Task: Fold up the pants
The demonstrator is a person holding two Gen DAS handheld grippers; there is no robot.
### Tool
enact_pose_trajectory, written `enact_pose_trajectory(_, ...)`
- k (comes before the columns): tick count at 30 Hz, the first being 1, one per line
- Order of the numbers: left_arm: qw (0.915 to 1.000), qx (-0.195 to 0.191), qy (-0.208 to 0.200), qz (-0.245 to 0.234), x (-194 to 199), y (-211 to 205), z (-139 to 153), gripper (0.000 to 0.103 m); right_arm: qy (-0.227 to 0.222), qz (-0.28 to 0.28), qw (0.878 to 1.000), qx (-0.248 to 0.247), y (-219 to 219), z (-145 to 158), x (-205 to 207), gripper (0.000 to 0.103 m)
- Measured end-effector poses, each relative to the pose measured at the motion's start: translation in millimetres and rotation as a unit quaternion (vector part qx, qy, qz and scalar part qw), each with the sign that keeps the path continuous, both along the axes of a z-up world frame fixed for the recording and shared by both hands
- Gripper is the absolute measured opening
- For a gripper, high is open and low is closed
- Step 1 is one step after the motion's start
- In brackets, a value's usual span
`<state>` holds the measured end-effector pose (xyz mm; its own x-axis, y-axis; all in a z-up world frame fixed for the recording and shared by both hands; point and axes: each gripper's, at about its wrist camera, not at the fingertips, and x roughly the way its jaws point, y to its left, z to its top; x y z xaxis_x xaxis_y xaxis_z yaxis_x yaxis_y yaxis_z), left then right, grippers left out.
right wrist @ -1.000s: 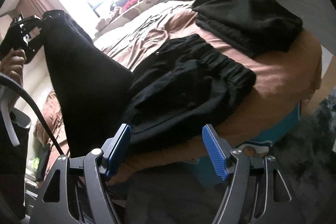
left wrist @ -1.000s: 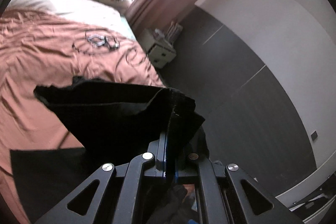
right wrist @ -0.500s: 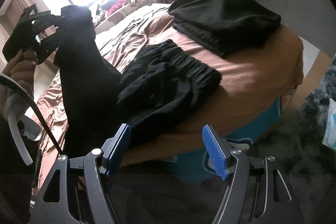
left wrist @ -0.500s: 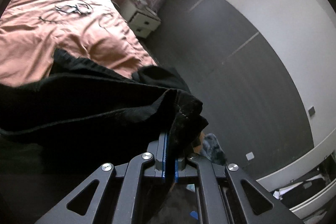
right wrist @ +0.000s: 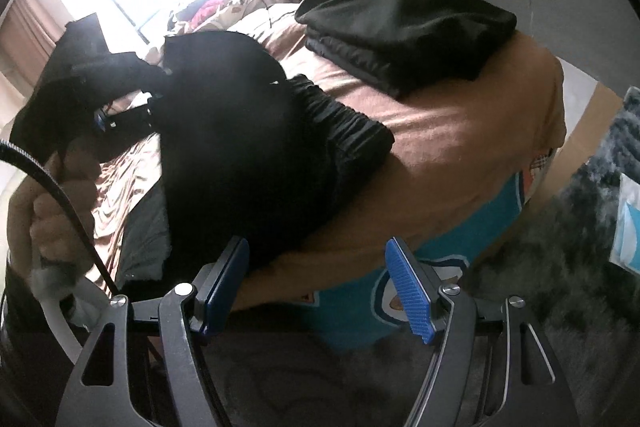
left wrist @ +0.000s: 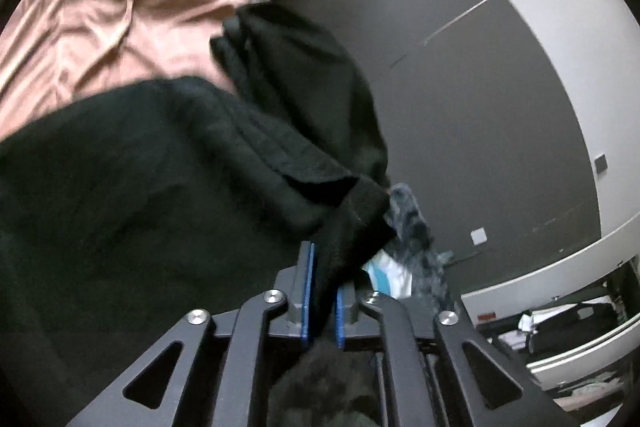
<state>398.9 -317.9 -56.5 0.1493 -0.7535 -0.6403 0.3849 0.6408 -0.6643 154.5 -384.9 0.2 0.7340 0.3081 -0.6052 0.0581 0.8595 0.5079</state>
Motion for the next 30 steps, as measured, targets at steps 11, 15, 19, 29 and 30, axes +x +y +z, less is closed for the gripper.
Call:
enact_pose_trajectory(11,0.9971,0.038,-0.024,0.061,-17.6,75.2,-6.0,0.071,-0.009,0.024,0.999,0.033,3.9,-10.9,13.9,0.069)
enact_pose_trajectory(15,0.9935,0.056,-0.036,0.092,-25.0,113.8,-11.7,0.079,-0.019,0.03,0.998,0.053,2.3,-14.3,20.0,0.069)
enact_pose_trajectory(19,0.9898,0.068,-0.037,0.12,-31.7,148.0,-19.7,0.08,-0.032,0.036,0.997,0.065,0.7,-17.7,28.6,0.069)
enact_pose_trajectory(29,0.979,0.1,-0.028,0.175,-51.9,234.2,-37.8,0.097,-0.01,0.022,0.996,0.089,2.6,-35.5,62.9,0.069)
enact_pose_trajectory(30,0.9781,0.103,-0.024,0.179,-52.9,242.2,-39.7,0.098,-0.007,0.018,0.996,0.087,3.8,-37.1,65.6,0.069)
